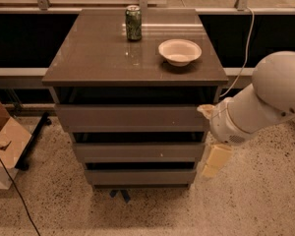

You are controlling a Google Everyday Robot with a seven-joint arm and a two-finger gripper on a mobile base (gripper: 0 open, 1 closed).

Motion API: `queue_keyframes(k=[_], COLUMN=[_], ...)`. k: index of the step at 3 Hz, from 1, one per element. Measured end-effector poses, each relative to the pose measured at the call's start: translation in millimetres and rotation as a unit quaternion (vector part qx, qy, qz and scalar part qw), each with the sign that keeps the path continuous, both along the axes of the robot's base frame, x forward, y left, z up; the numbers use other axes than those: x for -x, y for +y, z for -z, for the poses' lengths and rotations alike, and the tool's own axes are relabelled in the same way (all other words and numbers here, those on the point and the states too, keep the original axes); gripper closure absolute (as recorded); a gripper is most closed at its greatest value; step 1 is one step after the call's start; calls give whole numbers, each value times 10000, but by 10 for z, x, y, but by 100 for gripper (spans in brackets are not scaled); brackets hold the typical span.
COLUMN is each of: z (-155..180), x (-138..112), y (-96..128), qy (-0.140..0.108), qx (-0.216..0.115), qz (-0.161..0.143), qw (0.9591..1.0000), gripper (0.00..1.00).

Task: Open middle drawer

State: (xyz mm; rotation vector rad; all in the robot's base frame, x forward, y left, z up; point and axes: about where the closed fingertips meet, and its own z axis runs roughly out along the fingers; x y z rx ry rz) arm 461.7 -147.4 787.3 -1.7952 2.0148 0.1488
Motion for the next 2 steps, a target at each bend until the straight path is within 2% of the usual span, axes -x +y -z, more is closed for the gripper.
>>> queue_keyframes(k=[1,2], z=[437,686], x=[-154,-270], y=[14,-1], qy=[105,156], qx=[-175,-334], qz=[47,102], qw=[9998,9993], gripper=[0,0])
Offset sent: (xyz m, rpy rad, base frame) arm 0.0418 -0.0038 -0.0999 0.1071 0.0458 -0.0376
